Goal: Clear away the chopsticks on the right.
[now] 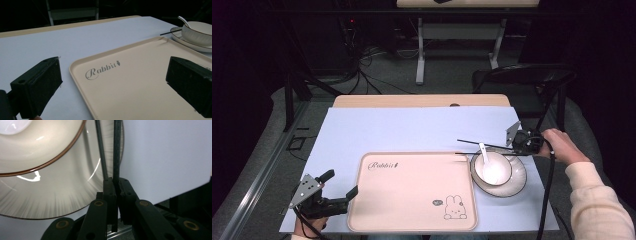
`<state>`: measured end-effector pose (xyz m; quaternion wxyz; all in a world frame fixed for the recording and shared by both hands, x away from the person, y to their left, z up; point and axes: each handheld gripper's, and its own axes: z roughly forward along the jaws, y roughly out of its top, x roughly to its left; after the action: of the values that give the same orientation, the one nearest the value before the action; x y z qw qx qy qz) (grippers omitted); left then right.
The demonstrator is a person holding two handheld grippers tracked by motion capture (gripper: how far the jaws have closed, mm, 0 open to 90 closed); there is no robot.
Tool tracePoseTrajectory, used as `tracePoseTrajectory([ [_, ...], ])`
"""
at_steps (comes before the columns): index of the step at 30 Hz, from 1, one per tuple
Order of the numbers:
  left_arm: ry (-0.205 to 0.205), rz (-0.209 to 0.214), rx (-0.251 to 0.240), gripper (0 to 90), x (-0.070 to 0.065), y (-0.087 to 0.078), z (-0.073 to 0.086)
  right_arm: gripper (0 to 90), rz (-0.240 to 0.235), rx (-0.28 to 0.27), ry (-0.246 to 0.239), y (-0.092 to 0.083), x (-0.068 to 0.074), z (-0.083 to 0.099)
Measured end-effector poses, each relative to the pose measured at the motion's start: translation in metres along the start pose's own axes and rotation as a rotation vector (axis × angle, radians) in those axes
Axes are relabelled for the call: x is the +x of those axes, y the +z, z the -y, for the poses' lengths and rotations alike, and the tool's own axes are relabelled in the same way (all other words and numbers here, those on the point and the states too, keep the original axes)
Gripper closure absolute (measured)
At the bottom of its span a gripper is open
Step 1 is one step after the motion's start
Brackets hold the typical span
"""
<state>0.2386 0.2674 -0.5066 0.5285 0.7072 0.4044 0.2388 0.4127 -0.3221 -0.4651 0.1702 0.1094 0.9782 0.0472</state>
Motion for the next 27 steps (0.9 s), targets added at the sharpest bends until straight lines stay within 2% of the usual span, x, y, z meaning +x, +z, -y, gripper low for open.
tracePoseTrajectory([
  [1, 0.000, 0.000, 0.000, 0.0, 0.000, 0.000, 0.000, 85.0, 0.000, 0.000, 0.000, 0.000, 0.000, 0.000],
  [2, 0.000, -0.001, 0.000, 0.0, 0.000, 0.000, 0.000, 85.0, 0.006, 0.020, 0.036, -0.004, -0.002, -0.001],
  [5, -0.001, -0.004, 0.003, 0.1, 0.000, -0.001, 0.000, 85.0, 0.013, 0.039, 0.050, -0.008, -0.005, -0.004],
  [7, -0.002, -0.004, 0.003, 0.0, 0.000, 0.000, 0.000, 84.9, 0.005, 0.058, 0.099, -0.011, -0.006, -0.006],
  [8, -0.002, -0.004, 0.003, 0.0, 0.000, 0.000, 0.000, 84.9, 0.016, 0.057, 0.100, -0.013, -0.007, -0.007],
  [9, -0.002, -0.002, 0.004, 0.1, 0.000, 0.000, 0.000, 84.9, 0.002, 0.067, 0.123, -0.016, -0.007, -0.009],
  [11, -0.002, -0.002, 0.006, 0.1, 0.000, 0.000, 0.000, 84.9, 0.013, 0.070, 0.150, -0.024, -0.007, -0.013],
  [12, -0.002, -0.001, 0.006, 0.1, 0.000, 0.000, 0.000, 85.0, 0.002, 0.070, 0.169, -0.026, -0.007, -0.015],
  [14, -0.001, -0.002, 0.006, 0.0, 0.000, 0.000, 0.000, 85.0, 0.023, 0.088, 0.188, -0.035, -0.004, -0.021],
  [15, -0.001, -0.001, 0.004, 0.1, 0.000, 0.000, 0.000, 85.0, 0.014, 0.080, 0.198, -0.039, -0.004, -0.023],
  [19, -0.001, -0.001, 0.003, 0.0, 0.000, 0.000, 0.000, 85.0, 0.004, 0.073, 0.285, -0.056, 0.004, -0.035],
  [20, -0.001, -0.001, 0.003, 0.0, 0.000, 0.000, 0.000, 85.0, -0.011, 0.064, 0.313, -0.059, 0.007, -0.038],
  [23, -0.001, 0.001, 0.002, 0.0, 0.000, 0.000, 0.000, 85.0, -0.025, 0.063, 0.365, -0.069, 0.017, -0.050],
  [25, -0.002, 0.001, 0.002, 0.0, -0.001, 0.000, 0.000, 85.0, -0.040, 0.043, 0.427, -0.075, 0.024, -0.059],
  [27, -0.003, 0.001, 0.002, 0.0, 0.000, -0.001, 0.000, 85.0, -0.046, 0.042, 0.466, -0.079, 0.029, -0.066],
])
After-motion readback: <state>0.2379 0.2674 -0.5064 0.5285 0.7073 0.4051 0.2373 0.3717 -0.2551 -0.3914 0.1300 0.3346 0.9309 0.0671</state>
